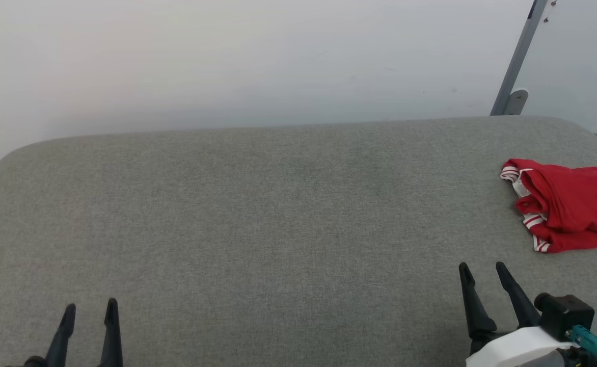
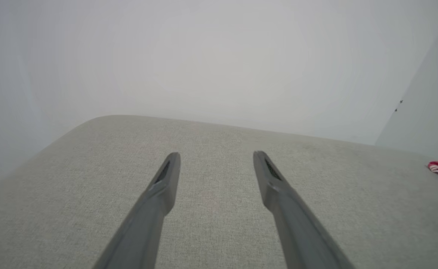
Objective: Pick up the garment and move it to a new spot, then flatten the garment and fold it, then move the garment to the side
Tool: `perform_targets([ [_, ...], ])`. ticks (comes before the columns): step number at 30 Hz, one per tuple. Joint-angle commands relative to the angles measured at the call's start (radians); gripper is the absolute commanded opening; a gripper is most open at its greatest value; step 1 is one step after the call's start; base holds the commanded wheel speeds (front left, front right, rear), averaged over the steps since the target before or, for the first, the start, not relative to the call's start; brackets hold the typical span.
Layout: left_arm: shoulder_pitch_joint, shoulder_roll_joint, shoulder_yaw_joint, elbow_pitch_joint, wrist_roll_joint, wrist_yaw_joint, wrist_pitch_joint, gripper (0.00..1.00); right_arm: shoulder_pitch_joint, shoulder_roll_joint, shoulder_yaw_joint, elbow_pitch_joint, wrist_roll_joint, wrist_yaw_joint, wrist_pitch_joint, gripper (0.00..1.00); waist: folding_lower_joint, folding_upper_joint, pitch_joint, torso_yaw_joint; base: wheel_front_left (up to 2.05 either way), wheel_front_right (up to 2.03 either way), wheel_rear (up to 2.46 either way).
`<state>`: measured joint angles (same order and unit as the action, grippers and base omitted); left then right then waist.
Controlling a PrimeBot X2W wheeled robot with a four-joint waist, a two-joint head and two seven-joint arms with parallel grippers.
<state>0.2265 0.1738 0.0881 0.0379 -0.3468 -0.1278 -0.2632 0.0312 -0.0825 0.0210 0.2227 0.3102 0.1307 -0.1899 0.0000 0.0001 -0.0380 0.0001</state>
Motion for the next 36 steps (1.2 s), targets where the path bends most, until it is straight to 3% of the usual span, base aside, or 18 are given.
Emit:
perform_targets([
  [1, -0.019, 0.003, 0.008, -0.007, 0.019, -0.003, -0.001, 0.0, 0.008, 0.005, 0.003, -0.006, -0.001, 0.0, 0.003, 0.0, 0.0, -0.0001, 0.001, 0.003, 0.0, 0.0, 0.0],
  [5, 0.005, -0.017, 0.0, 0.025, -0.008, 0.0, 0.003, 0.0, 0.008, 0.005, 0.003, 0.025, 0.012, 0.0, 0.005, 0.0, 0.0, -0.0001, 0.001, 0.002, 0.0, 0.0, 0.0],
  [36, -0.123, -0.051, 0.005, 0.09, -0.473, -0.001, 0.136, 0.0, -0.05, 0.015, -0.048, 0.021, 0.484, 0.0, 0.115, 0.0, 0.0, -0.0001, 0.011, 0.002, 0.0, 0.0, 0.0],
])
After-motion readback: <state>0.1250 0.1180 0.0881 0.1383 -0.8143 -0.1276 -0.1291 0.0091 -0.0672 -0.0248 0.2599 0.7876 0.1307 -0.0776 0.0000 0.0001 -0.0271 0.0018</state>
